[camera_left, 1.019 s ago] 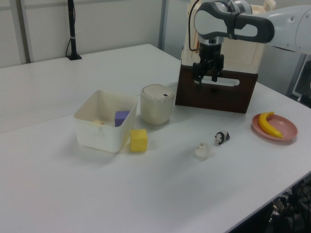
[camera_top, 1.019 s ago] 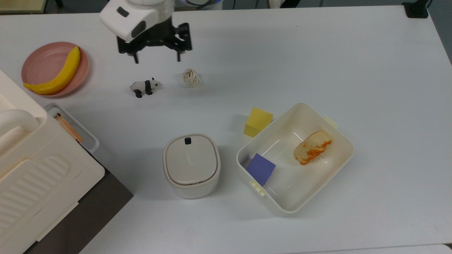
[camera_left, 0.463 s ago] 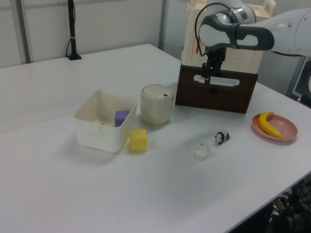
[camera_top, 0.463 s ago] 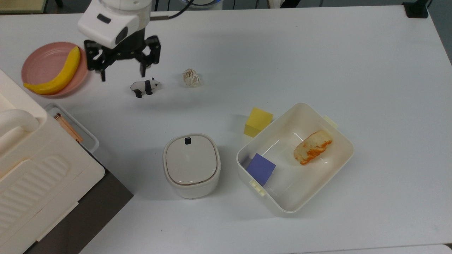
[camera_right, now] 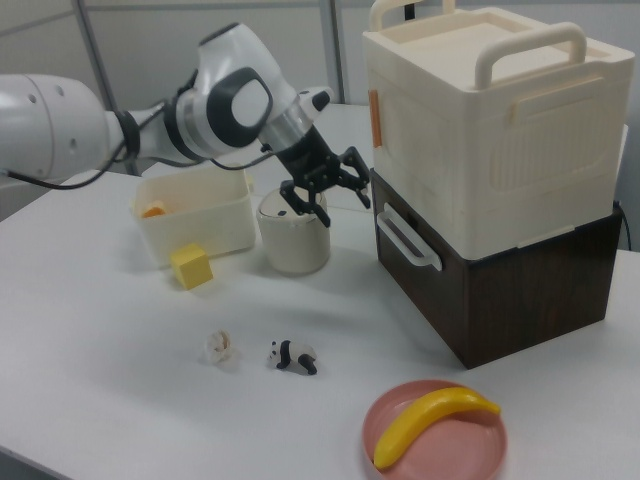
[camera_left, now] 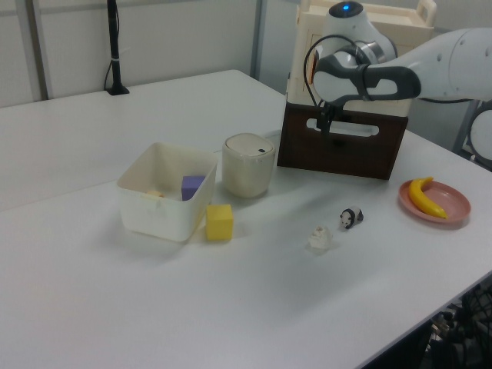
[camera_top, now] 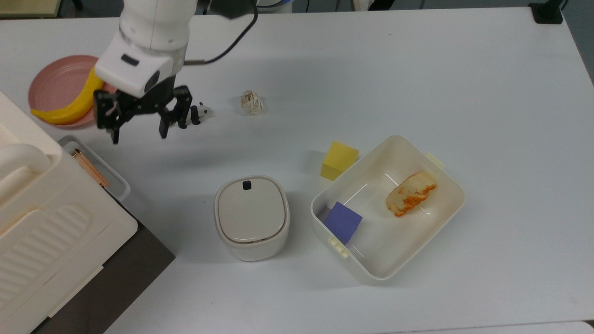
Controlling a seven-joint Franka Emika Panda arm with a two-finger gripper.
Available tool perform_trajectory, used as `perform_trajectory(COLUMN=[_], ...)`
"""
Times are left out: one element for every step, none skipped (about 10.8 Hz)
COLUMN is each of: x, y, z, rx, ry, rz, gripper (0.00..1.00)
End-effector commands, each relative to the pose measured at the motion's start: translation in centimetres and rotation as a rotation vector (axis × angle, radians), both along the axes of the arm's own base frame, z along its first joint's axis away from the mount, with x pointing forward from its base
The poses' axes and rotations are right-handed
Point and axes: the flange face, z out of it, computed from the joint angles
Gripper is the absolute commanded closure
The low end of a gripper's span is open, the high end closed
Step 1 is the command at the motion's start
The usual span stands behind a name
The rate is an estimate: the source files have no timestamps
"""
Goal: Slide open the drawer
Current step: 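Move the gripper toward the wooden cabinet and lower it to the drawer handle, then hook the drawer handle and pull the drawer outward from the cabinet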
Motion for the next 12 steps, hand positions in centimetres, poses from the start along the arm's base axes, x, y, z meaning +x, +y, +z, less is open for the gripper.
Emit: perform_trajectory(x=[1.5,1.9,2.0,2.0,2.1,2.1,2.0,1.9,1.9,1.7,1.4,1.0], y=[-2.7,-3.2,-3.9,-4.6,-4.5,-4.8,-5.2,-5.2,-5.1,-5.1,-5.0,-4.6], z=[-3.3,-4.2,-4.4,-5.0,-5.3,-5.7,-5.8,-6.0,-6.0,-6.2,-6.7,-6.9], rx=[-0.074,-0.083,-0.088,-0.090,-0.100,-0.114,-0.129,-0.138,-0.142,-0.139,-0.136,-0.135], ry=[-0.061,-0.068,-0.081,-0.078,-0.079,-0.070,-0.060,-0.047,-0.036,-0.026,-0.015,-0.001], rz=[0.051,0.057,0.057,0.052,0.062,0.073,0.082,0.105,0.125,0.127,0.131,0.142], gripper=[0.18,0.18,0.18,0.21,0.27,0.45,0.67,0.89,1.00,1.00,1.00,1.00])
